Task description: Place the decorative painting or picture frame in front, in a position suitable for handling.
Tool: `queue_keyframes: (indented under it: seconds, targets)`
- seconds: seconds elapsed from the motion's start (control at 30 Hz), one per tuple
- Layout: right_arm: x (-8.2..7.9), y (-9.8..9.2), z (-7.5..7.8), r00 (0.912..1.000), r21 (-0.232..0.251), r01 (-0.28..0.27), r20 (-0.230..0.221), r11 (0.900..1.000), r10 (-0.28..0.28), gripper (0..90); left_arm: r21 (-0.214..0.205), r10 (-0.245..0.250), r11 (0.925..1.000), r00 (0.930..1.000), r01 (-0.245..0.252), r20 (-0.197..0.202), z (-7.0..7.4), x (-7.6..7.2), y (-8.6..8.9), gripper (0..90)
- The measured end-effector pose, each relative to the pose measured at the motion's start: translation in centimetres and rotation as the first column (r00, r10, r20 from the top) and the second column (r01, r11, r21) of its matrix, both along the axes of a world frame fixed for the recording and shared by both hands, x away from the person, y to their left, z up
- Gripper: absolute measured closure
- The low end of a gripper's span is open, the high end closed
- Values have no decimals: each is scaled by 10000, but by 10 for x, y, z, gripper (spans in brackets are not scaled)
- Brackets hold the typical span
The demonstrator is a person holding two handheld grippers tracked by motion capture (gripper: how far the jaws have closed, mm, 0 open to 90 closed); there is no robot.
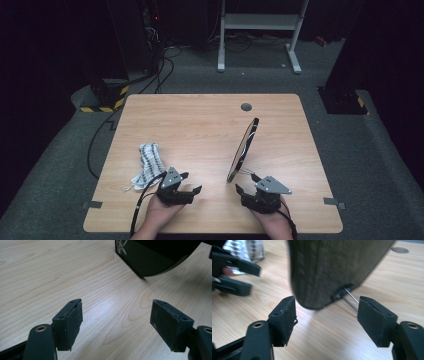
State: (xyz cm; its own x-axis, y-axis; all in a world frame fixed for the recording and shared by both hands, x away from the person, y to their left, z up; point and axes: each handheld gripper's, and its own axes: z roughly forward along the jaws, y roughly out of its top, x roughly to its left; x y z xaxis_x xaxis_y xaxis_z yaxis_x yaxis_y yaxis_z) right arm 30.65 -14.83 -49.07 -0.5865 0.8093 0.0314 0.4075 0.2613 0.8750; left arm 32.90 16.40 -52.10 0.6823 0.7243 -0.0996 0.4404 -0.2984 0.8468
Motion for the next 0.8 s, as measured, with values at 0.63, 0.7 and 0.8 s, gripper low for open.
queue_keyframes:
  seconds: [0.63,0.7,0.8]
  targets:
    - [21,24,4,9987,-47,154,491,9999,-152,314,-177,-96,9998,10000,96,19,2,-4,4,263]
    - [19,20,3,9984,23,220,520,9998,-221,321,-174,-126,9998,9999,127,36,2,-4,3,263]
    - [17,12,2,9978,146,316,585,9994,-324,328,-40,-187,9998,9998,187,64,2,-4,2,263]
